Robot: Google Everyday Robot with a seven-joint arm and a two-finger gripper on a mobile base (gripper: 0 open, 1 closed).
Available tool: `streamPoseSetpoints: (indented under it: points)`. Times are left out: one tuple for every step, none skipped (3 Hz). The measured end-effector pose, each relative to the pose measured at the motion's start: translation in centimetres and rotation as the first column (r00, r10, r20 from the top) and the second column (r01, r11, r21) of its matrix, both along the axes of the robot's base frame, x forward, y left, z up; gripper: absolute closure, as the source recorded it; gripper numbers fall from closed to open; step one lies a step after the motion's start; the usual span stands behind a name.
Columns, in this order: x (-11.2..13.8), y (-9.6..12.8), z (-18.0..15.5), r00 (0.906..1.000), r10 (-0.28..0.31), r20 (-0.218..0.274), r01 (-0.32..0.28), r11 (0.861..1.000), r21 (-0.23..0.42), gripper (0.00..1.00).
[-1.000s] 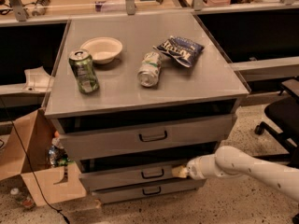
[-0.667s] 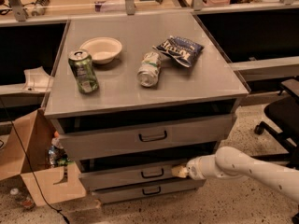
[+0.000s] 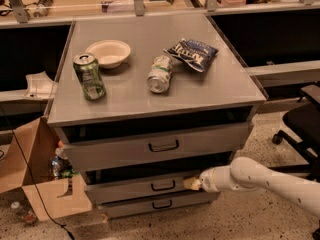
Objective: Close middle drawer
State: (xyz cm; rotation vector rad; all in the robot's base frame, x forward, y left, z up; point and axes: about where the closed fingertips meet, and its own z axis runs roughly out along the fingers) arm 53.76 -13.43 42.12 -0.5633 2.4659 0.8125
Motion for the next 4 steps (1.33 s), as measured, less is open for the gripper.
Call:
streamPoseSetpoints:
  points:
    - [-0.4, -0.1, 0.0, 1.0000, 0.000, 0.003, 0.000, 1.000, 0.002, 1.00]
    - [-0.6, 1.0, 0.1, 0.9997, 0.015, 0.018, -0.015, 1.000, 0.019, 1.00]
    - [-0.2, 1.0, 0.0, 0.9996, 0.003, 0.027, -0.003, 1.000, 0.025, 1.00]
    - [-0.4, 1.0, 0.0, 0.9996, -0.001, 0.030, 0.000, 1.000, 0.027, 1.00]
